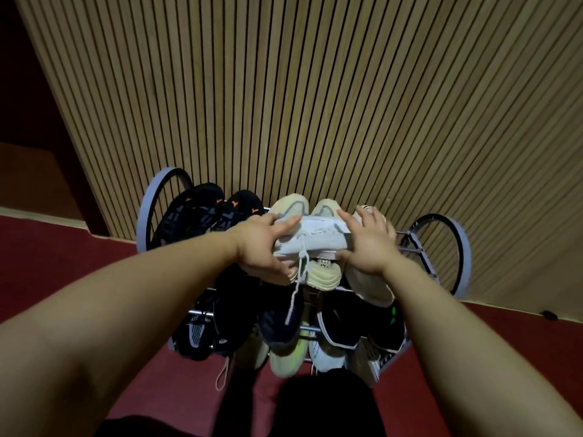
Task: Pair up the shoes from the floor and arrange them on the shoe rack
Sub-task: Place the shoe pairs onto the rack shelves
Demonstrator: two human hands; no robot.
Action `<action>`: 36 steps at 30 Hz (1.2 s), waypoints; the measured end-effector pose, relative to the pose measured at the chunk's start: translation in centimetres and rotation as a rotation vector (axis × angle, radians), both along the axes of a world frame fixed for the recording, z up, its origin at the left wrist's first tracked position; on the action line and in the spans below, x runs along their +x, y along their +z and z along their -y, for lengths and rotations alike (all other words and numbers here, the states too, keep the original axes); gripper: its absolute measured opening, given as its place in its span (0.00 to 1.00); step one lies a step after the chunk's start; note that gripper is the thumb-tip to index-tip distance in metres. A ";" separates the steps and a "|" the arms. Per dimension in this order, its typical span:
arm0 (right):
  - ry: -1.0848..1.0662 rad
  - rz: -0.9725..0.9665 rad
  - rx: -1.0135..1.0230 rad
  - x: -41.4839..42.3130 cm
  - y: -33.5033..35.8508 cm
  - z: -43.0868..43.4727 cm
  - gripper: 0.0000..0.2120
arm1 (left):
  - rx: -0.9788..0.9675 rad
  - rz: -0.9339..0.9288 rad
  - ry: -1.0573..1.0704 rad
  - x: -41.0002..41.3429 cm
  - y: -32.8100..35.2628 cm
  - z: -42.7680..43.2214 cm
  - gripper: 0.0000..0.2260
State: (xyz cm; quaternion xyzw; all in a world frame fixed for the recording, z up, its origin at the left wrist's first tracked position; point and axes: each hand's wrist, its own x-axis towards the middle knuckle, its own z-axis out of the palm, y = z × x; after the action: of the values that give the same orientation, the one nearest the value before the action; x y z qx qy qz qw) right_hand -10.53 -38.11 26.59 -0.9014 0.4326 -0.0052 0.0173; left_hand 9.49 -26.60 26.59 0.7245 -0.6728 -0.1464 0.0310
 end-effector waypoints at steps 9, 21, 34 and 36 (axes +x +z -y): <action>-0.427 0.196 0.360 -4.2 -5.1 -0.9 0.47 | -0.368 -0.121 0.361 -3.2 -1.0 0.0 0.41; -0.498 0.029 0.194 -5.7 -5.5 -0.4 0.43 | 0.015 0.091 0.270 -4.6 -1.2 0.8 0.44; -0.570 0.162 0.375 -8.4 -3.2 0.7 0.48 | 0.101 0.127 0.247 -5.3 -0.1 1.6 0.42; -0.595 0.040 0.390 -8.8 -3.3 0.1 0.49 | 0.043 0.125 0.210 -5.0 0.4 2.2 0.41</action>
State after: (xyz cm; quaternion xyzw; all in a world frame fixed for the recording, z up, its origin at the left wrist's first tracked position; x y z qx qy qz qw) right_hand -19.32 -38.17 23.26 -0.7153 0.6687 0.0551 0.1952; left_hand 4.53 -28.83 27.02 0.7992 -0.5905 -0.1113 -0.0114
